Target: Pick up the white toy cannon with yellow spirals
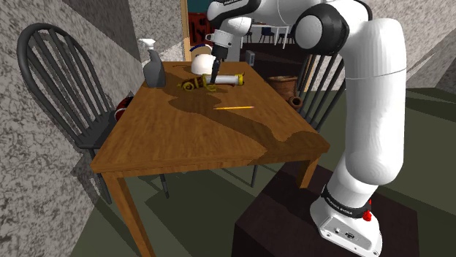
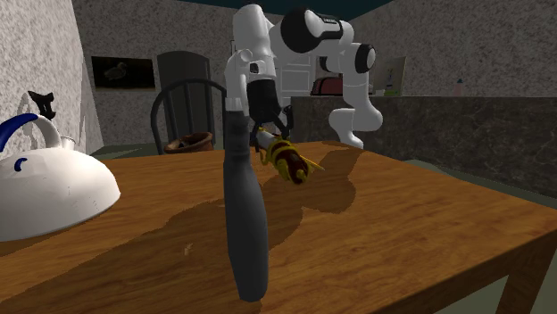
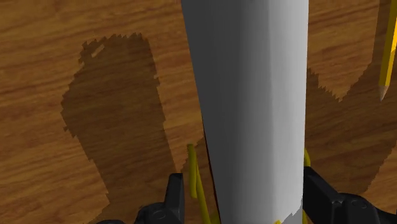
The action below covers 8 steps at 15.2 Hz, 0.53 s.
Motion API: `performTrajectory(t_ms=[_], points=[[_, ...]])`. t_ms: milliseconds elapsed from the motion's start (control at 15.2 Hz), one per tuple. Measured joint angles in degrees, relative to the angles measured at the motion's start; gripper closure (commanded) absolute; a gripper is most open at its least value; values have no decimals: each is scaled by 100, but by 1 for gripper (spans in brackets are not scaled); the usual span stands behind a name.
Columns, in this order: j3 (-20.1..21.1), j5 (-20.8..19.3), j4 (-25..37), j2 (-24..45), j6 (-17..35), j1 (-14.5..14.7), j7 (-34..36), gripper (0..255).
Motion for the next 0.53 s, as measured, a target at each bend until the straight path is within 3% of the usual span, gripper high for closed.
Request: performTrajectory(t_ms=[528], points=[[-10, -37, 612, 22, -560, -49, 176, 255]])
